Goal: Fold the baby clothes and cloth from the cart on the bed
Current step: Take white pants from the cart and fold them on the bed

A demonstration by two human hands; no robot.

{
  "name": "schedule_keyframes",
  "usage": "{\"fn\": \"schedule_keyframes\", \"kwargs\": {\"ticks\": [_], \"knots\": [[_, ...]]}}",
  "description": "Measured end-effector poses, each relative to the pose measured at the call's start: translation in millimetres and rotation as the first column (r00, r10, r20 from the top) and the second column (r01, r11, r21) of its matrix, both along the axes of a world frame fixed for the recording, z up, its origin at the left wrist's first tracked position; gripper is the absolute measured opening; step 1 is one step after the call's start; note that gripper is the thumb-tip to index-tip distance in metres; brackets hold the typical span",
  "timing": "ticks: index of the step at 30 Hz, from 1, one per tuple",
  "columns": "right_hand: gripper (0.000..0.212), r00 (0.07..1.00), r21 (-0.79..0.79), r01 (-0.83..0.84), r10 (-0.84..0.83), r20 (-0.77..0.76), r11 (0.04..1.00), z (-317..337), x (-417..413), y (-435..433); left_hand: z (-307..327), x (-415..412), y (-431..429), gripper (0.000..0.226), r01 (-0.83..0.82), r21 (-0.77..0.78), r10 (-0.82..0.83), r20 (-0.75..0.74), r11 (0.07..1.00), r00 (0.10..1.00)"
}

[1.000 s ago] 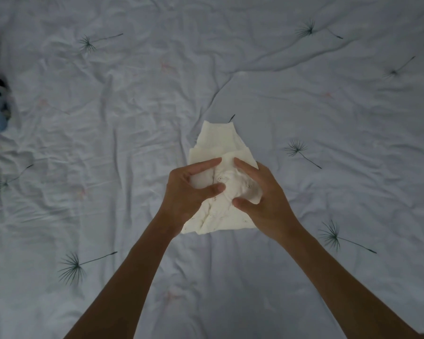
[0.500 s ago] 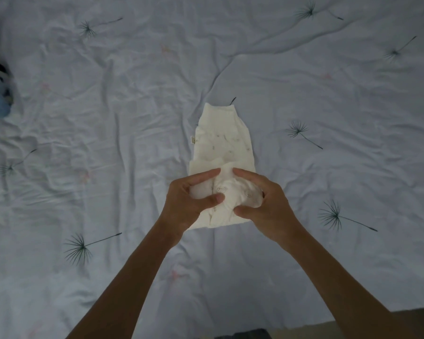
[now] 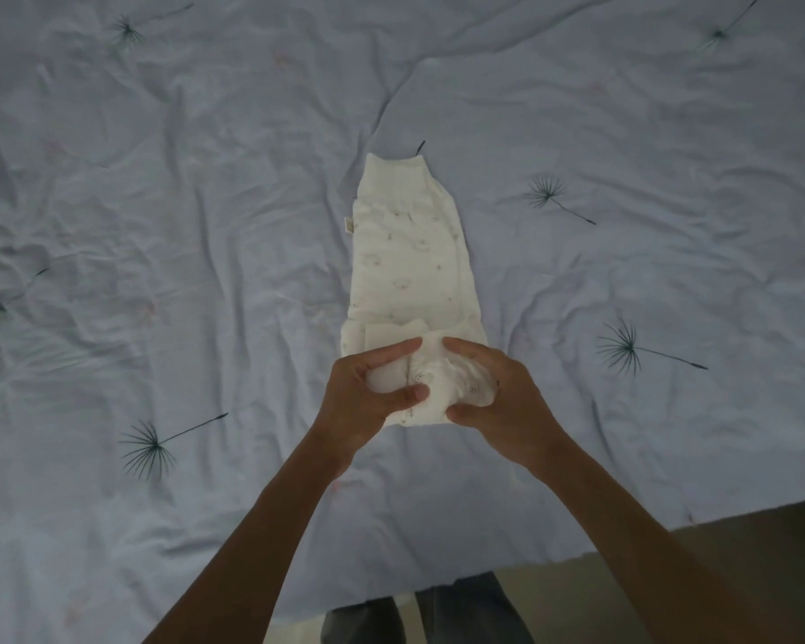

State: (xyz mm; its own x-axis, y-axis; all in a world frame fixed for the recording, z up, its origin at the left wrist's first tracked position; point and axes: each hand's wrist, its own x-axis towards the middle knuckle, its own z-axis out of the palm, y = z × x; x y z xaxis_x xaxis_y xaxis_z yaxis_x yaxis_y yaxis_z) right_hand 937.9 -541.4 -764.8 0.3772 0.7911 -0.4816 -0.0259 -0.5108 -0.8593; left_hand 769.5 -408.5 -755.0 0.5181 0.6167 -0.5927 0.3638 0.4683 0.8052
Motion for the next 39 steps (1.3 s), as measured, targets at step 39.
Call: {"fn": "schedule_keyframes", "kwargs": {"ticks": [39], "knots": [[0.104,0.961,-0.292,-0.047,0.123,0.247,0.955,-8.9,-70.5,-61.8,-19.6,-48.6,-51.7,0.074,0.357,0.036,-0.356,-0.027,0.933,0.934]]}}
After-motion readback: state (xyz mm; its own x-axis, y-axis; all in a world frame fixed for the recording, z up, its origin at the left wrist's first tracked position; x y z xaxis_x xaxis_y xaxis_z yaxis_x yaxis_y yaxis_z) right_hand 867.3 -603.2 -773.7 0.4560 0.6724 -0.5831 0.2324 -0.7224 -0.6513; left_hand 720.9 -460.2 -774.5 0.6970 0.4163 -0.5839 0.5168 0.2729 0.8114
